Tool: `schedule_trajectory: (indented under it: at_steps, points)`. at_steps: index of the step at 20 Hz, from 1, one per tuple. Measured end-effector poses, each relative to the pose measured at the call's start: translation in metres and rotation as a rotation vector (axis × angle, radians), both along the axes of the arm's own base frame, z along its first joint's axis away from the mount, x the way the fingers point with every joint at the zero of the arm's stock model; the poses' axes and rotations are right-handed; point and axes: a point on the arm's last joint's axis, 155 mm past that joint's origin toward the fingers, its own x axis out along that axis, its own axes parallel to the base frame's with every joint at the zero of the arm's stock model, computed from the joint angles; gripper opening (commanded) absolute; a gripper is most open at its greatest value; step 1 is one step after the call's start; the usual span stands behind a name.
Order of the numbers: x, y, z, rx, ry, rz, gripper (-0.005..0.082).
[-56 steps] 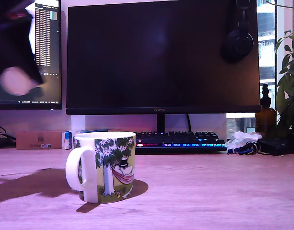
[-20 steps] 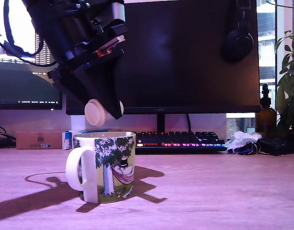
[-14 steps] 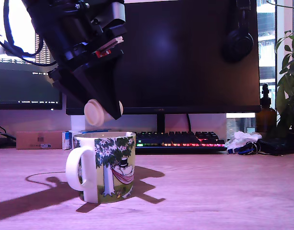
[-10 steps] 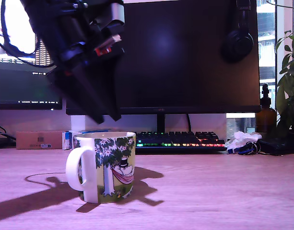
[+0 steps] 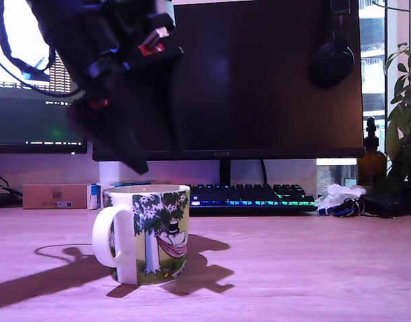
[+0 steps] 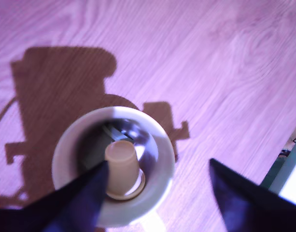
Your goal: Pick up the coffee capsules on the table and drop them inside the coffee cup
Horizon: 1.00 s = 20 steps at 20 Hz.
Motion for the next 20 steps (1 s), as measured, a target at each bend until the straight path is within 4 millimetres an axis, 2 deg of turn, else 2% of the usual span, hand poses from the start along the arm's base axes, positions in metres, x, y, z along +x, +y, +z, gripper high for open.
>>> schedule_trajectory:
  at_steps: [1,4,7,9,13,16,20]
  points:
    - [0.002,0.003,0.009,-0.016,-0.019,0.01,-0.0027]
    - [0.01,0.022,0.042,-0.07,-0.091,0.066,-0.0017]
    - [0.024,0.06,0.06,-0.072,-0.126,0.182,-0.0017]
    - [0.026,0.086,0.068,-0.07,-0.128,0.265,-0.0017]
    - [0.027,0.123,0.1,-0.11,-0.214,0.379,-0.0019]
    - [0.026,0.15,0.099,-0.087,-0.199,0.464,-0.0019]
    - [0.021,0.15,0.093,-0.082,-0.159,0.462,-0.0019]
